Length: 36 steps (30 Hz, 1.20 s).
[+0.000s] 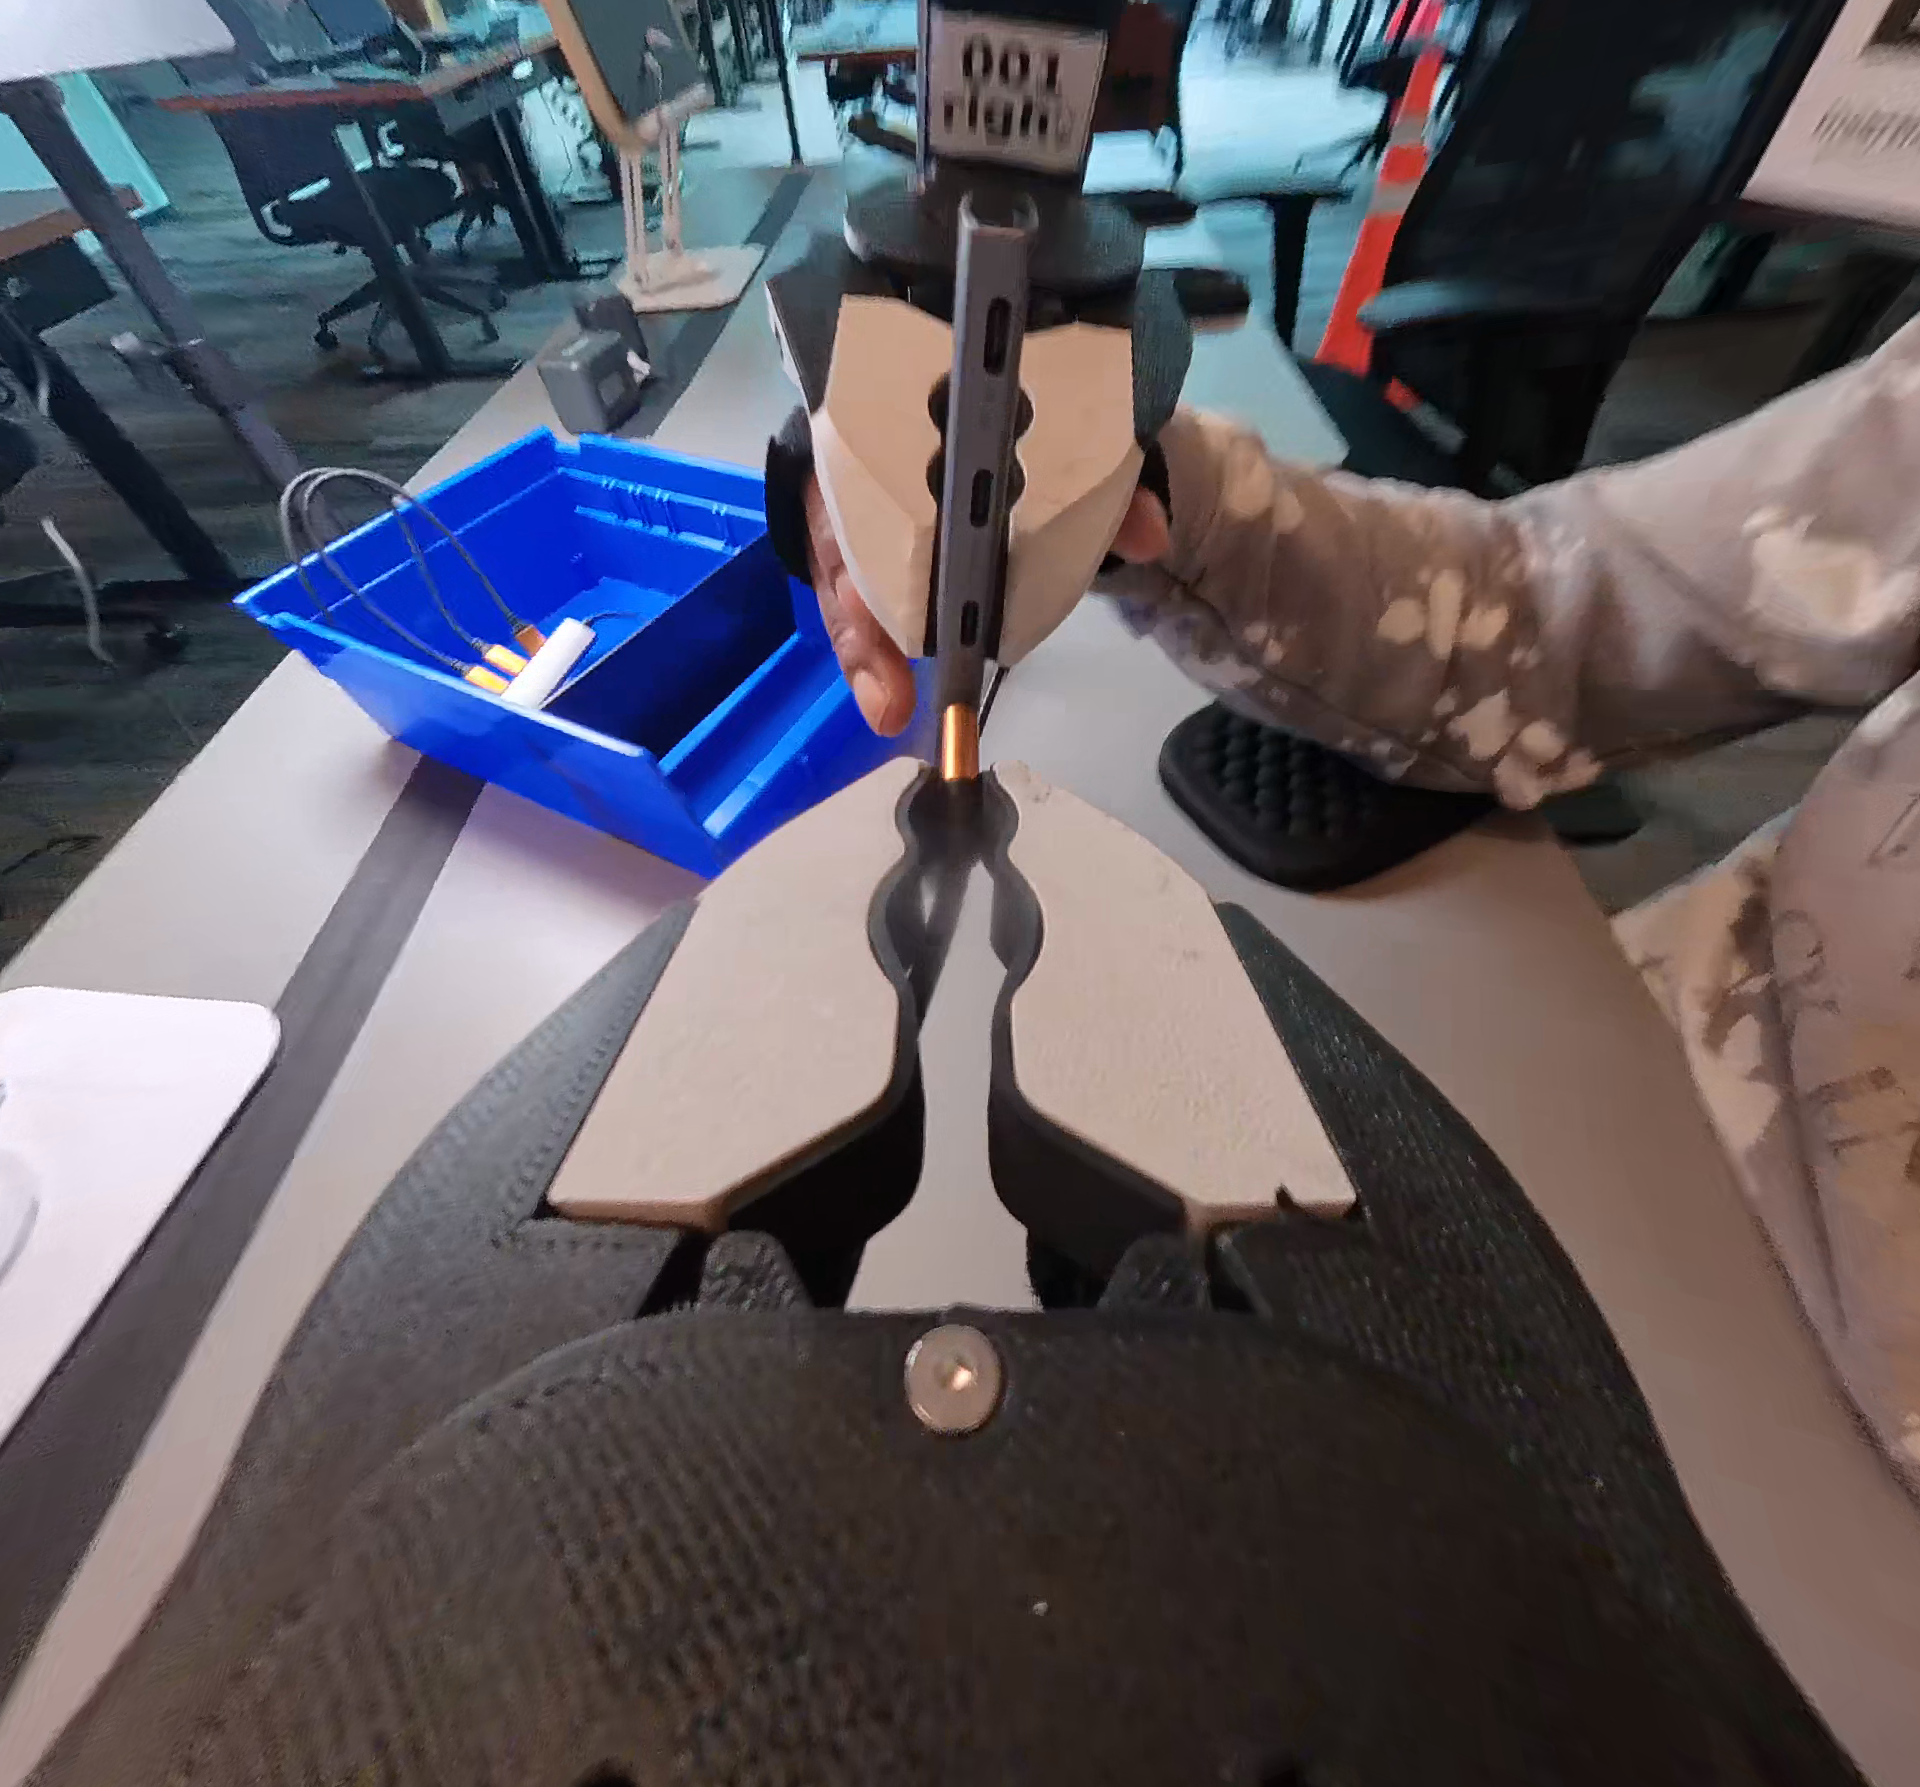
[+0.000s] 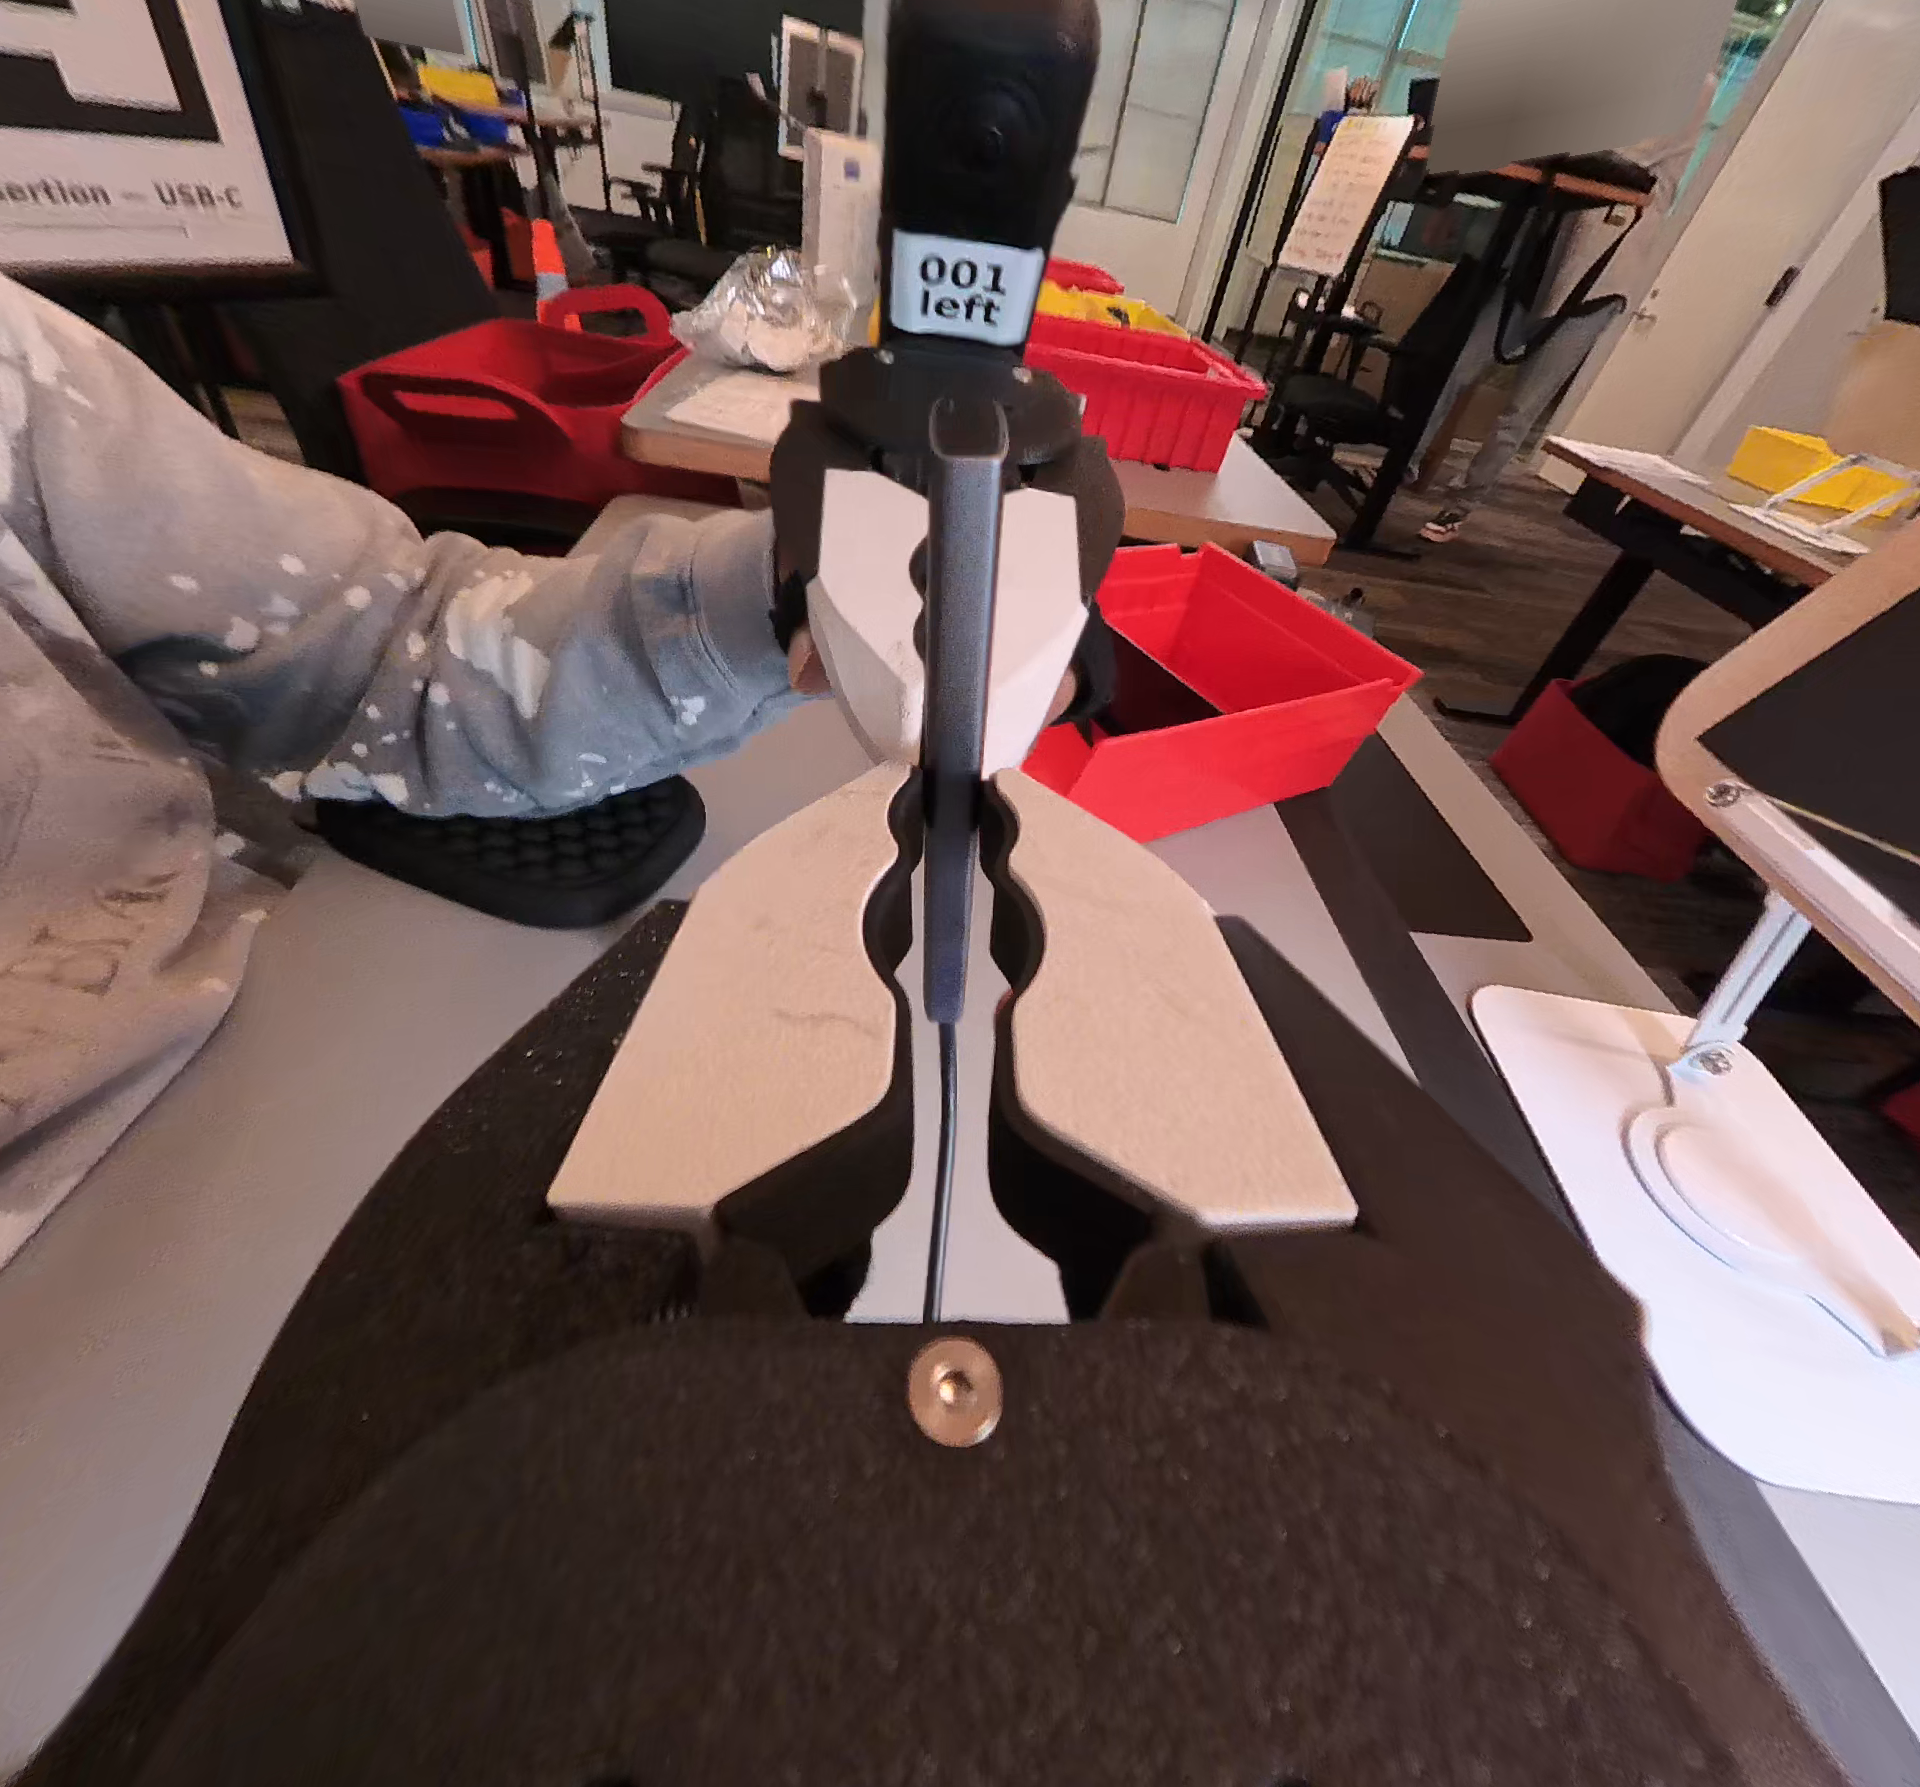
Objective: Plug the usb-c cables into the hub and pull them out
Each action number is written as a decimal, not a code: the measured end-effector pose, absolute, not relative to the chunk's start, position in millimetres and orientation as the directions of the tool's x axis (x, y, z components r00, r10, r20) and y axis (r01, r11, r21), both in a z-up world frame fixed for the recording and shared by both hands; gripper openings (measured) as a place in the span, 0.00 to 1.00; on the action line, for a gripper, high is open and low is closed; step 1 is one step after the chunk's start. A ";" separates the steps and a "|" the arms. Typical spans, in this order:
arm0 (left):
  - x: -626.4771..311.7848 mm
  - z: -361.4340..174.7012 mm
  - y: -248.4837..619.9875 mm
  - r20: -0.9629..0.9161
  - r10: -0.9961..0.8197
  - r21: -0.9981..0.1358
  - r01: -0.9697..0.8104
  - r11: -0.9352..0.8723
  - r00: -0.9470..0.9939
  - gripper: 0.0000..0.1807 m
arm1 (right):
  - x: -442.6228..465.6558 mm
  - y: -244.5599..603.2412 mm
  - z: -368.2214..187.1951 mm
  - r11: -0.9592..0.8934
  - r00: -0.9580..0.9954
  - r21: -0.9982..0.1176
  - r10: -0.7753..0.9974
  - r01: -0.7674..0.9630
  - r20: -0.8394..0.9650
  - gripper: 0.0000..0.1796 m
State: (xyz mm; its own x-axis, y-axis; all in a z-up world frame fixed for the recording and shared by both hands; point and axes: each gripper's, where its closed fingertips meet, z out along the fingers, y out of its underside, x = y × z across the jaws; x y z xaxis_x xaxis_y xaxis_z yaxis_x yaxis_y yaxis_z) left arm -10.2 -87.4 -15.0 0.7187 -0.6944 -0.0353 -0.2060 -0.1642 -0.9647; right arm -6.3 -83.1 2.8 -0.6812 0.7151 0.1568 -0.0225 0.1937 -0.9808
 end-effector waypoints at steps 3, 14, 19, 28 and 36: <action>-13.3 -5.1 -89.5 0.012 -0.700 -0.980 -0.132 -0.152 0.714 0.04 | -9.1 -83.3 7.9 0.182 -0.661 -0.983 0.733 -0.035 0.160 0.05; -12.5 5.8 -92.3 0.036 -0.703 -0.989 -0.077 -0.128 0.710 0.04 | -10.0 -86.4 5.4 0.202 -0.662 -0.979 0.731 -0.019 0.164 0.05; -11.2 -5.4 -93.6 0.015 -0.679 -0.966 -0.164 -0.199 0.734 0.04 | -10.1 -87.8 -10.3 0.280 -0.671 -0.958 0.722 0.061 0.168 0.05; -14.3 -22.6 -89.1 -0.011 -0.650 -0.932 -0.243 -0.268 0.760 0.04 | -17.9 -85.7 -31.8 0.326 -0.673 -0.937 0.722 0.126 0.161 0.05; -22.9 -14.1 -86.9 0.004 -0.631 -0.954 -0.186 -0.235 0.776 0.04 | -27.4 -84.0 -13.6 0.280 -0.611 -0.960 0.763 0.020 0.211 0.07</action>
State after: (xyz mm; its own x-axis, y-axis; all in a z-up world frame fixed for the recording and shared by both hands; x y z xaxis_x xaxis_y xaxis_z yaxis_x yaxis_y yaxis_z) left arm -22.9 -86.9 -14.1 0.7756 -0.6312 0.0043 -0.1860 -0.2349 -0.9541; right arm -27.4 -84.0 -13.6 -0.6106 0.7635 0.2105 0.0196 0.2803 -0.9597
